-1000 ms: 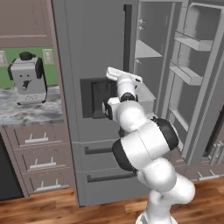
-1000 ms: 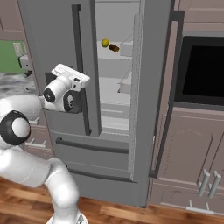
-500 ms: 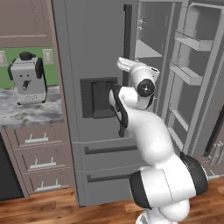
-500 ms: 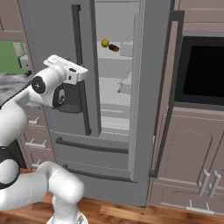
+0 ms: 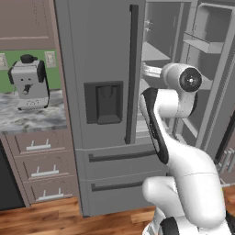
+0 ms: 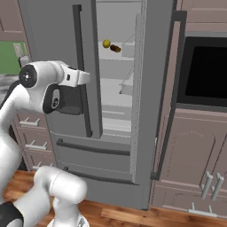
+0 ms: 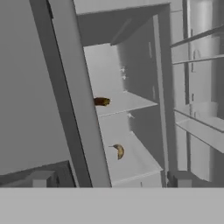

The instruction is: Place the sweet potato in the correct fridge rack based on whether it is a fruit or vegetable. Finally, close the fridge door.

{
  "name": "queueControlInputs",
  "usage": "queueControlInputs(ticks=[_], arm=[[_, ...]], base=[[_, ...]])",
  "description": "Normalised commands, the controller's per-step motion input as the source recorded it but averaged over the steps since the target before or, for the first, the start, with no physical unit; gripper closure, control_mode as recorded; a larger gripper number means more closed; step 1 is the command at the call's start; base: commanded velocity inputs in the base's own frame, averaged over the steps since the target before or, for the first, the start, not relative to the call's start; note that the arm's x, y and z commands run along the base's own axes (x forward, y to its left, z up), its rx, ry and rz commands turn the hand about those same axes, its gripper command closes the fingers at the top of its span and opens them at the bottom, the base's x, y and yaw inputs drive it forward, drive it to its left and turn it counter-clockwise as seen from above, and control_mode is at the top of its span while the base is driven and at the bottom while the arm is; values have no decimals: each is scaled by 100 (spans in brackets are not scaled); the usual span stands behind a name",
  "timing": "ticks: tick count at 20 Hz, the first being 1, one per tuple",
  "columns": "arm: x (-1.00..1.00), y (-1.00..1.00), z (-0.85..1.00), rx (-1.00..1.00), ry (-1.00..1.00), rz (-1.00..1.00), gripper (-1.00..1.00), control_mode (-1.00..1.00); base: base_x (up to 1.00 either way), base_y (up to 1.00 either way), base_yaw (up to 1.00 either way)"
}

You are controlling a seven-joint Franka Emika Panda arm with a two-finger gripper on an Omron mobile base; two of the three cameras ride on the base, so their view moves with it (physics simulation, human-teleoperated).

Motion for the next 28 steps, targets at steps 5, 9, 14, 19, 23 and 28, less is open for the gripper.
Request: queueControlInputs(ticks=[5, 9, 14, 19, 23, 28], arm=[[-47, 0, -12, -6, 5, 3, -100, -100], [-5, 0, 0, 0, 0, 0, -100, -100], [-74, 0, -5, 0, 2, 0, -100, -100], [-97, -4, -4, 0, 0, 0, -100, -100], [-98, -26, 0, 0, 0, 0, -100, -100], [-84, -39, 0, 0, 3, 1, -100, -100]], base=[[0, 0, 0], [0, 0, 0], [0, 0, 0], [0, 0, 0], [0, 0, 0], [0, 0, 0]])
